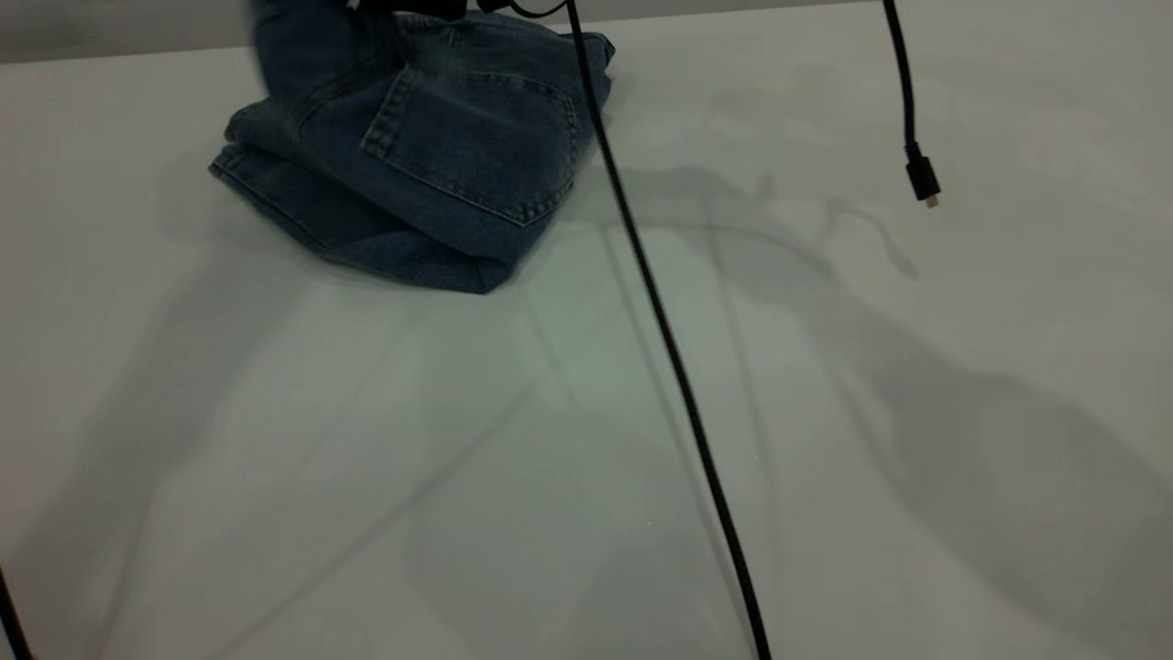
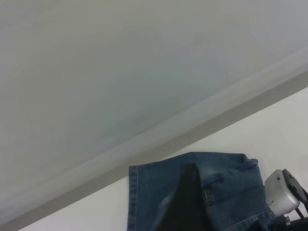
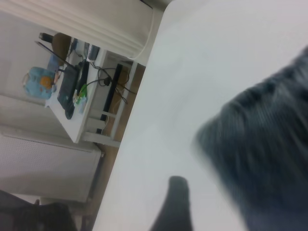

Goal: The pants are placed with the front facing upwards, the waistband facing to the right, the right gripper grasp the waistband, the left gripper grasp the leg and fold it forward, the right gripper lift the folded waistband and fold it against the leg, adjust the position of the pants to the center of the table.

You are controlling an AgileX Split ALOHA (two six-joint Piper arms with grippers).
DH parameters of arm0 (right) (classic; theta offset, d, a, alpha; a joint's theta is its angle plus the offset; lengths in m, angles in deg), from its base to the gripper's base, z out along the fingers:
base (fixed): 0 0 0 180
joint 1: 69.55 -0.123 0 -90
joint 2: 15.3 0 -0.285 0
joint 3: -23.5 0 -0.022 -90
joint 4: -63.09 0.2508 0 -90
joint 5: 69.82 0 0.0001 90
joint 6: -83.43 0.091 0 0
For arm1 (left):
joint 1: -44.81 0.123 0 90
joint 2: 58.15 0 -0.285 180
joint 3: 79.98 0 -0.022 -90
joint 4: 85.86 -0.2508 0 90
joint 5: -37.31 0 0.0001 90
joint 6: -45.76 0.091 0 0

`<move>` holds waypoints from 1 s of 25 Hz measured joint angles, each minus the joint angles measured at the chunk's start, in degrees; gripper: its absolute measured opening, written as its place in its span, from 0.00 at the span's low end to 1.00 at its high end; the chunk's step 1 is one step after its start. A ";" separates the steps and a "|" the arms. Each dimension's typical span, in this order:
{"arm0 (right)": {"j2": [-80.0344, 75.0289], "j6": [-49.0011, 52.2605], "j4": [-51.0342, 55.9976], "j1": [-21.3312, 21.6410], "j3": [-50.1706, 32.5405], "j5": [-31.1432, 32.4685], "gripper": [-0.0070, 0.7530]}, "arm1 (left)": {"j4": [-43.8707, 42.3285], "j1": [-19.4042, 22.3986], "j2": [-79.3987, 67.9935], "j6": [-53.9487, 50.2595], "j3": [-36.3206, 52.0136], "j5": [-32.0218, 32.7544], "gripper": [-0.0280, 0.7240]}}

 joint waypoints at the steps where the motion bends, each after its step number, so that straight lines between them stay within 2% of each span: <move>1: 0.07 0.00 -0.31 0.18 0.21 0.05 0.80 | 0.00 0.00 0.00 0.00 0.00 0.00 0.78; 5: 0.18 1.35 -3.30 1.97 2.49 1.20 0.82 | 0.00 0.00 0.00 0.16 0.00 0.05 0.78; 12: 0.18 12.10 -18.15 8.95 10.35 7.90 0.79 | 0.00 0.00 -1.41 4.44 0.80 -0.07 0.78; 19: 0.18 26.80 -37.93 18.22 23.17 18.46 0.79 | -2.14 0.00 -5.14 4.15 6.01 -0.08 0.78; 25: 0.18 36.95 -52.42 25.85 36.08 28.21 0.79 | 0.00 0.00 -11.28 3.71 10.23 -0.08 0.78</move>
